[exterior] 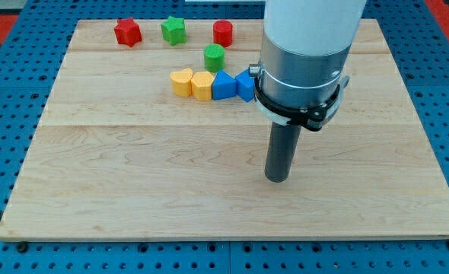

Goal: Place your arm diagonal to the top right of the red circle

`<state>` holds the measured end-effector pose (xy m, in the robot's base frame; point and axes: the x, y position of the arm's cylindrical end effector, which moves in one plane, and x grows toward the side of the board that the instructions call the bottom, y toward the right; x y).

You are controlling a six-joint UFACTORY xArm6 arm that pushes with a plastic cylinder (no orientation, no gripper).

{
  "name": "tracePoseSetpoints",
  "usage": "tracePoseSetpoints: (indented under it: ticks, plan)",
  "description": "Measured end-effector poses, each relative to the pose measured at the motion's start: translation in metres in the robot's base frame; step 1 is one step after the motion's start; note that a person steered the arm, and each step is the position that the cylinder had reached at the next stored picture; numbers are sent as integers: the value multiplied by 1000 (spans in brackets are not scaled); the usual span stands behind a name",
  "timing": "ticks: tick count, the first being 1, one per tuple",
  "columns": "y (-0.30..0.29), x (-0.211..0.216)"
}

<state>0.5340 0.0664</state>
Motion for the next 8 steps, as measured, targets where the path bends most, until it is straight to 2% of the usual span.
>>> tracePoseSetpoints:
  ticks: [8]
  plan:
    - [1, -28]
